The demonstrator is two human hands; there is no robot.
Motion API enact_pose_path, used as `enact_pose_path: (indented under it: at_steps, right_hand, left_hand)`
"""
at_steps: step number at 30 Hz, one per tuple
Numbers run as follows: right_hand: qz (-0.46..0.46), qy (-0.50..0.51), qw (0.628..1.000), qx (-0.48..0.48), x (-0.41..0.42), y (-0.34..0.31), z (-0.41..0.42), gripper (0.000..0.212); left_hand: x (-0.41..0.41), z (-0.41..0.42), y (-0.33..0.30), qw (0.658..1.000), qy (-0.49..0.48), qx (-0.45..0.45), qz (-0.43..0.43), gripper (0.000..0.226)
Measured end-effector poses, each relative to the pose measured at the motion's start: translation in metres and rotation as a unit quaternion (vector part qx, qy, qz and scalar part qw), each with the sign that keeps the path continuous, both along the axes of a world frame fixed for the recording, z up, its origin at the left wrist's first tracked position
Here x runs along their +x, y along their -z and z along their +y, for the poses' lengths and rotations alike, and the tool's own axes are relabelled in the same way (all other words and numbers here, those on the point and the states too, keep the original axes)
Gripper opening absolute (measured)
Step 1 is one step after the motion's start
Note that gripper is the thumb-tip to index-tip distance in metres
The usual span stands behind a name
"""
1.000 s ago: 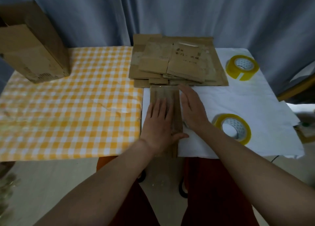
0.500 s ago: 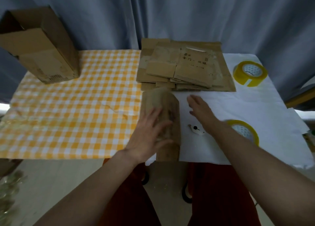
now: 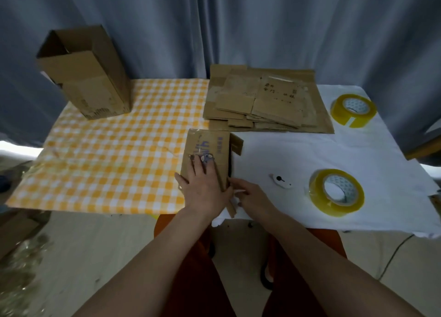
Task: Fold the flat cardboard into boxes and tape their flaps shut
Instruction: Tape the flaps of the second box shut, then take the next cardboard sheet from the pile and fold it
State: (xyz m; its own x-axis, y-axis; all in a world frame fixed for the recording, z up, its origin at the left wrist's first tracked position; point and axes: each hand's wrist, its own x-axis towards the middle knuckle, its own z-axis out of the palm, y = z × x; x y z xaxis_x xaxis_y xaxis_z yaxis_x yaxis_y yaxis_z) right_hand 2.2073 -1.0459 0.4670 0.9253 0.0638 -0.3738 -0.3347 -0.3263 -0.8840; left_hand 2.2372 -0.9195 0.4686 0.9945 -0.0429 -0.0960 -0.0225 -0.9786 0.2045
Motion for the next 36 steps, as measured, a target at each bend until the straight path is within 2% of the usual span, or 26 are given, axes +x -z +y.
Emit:
enact_pose_path:
  at_steps: [2,5,7,10,12,14,16,17,19,21,23,25,27,29,31,33,36]
  right_hand:
    - [-0.008,-0.008,0.997,-0.07,-0.001,0.005,-0.004,0.047]
    - [0.034,0.038,0.995,-0.086,-0.001,0.013,-0.013,0.043]
    - [0.048,0.056,0.994,-0.079,0.0,0.013,-0.015,0.045]
    - [0.057,0.08,0.995,-0.005,0.006,0.004,-0.007,0.066]
    - [0.067,0.088,0.993,0.036,0.012,-0.005,0.001,0.073]
    - [0.064,0.078,0.995,0.012,0.018,-0.014,0.006,0.057]
    - [0.034,0.059,0.997,-0.041,0.021,-0.023,0.007,0.026]
    - [0.015,0.047,0.997,-0.064,0.021,-0.028,0.007,0.013]
    - [-0.042,0.02,0.991,-0.124,0.019,-0.038,0.006,0.026]
    - [-0.081,-0.005,0.979,-0.185,0.014,-0.047,0.005,0.036]
    - [-0.106,-0.029,0.967,-0.228,0.009,-0.052,0.006,0.037]
    - [-0.117,-0.037,0.963,-0.24,0.004,-0.053,0.008,0.035]
    - [-0.133,-0.044,0.958,-0.249,0.003,-0.054,0.007,0.029]
    - [-0.132,-0.084,0.954,-0.254,0.005,-0.059,0.006,0.018]
    - [-0.126,-0.126,0.95,-0.256,0.013,-0.065,0.011,0.031]
    - [-0.126,-0.139,0.944,-0.27,0.031,-0.07,0.025,0.021]
    - [-0.126,-0.125,0.946,-0.27,0.069,-0.076,0.053,0.016]
  left_hand:
    - [0.005,-0.009,0.002,0.997,-0.029,0.055,0.043,0.098]
    - [0.009,-0.004,0.003,0.997,-0.072,0.011,0.036,0.095]
    - [0.008,0.008,-0.001,0.995,-0.09,-0.04,0.024,0.094]
    - [0.003,0.02,-0.011,0.984,-0.084,-0.157,0.0,0.093]
    - [-0.003,0.022,-0.017,0.967,-0.077,-0.242,-0.024,0.092]
    - [-0.01,0.024,-0.021,0.928,-0.063,-0.366,-0.018,0.093]
    - [-0.014,0.031,-0.022,0.865,-0.063,-0.497,0.031,0.088]
    - [-0.014,0.037,-0.021,0.848,-0.064,-0.522,0.063,0.08]
    - [-0.012,0.044,-0.021,0.856,-0.063,-0.501,0.11,0.067]
    - [-0.01,0.044,-0.025,0.875,-0.077,-0.457,0.141,0.075]
    - [-0.008,0.037,-0.027,0.916,-0.093,-0.358,0.158,0.085]
    - [-0.007,0.032,-0.031,0.946,-0.105,-0.264,0.156,0.066]
    - [-0.003,0.035,-0.037,0.944,-0.096,-0.285,0.138,0.034]
    - [0.003,0.046,-0.046,0.921,-0.104,-0.357,0.117,0.017]
    - [0.013,0.061,-0.058,0.91,-0.124,-0.389,0.075,0.015]
    - [0.028,0.079,-0.072,0.915,-0.129,-0.381,0.041,0.013]
    - [0.061,0.111,-0.091,0.954,-0.101,-0.282,0.013,0.02]
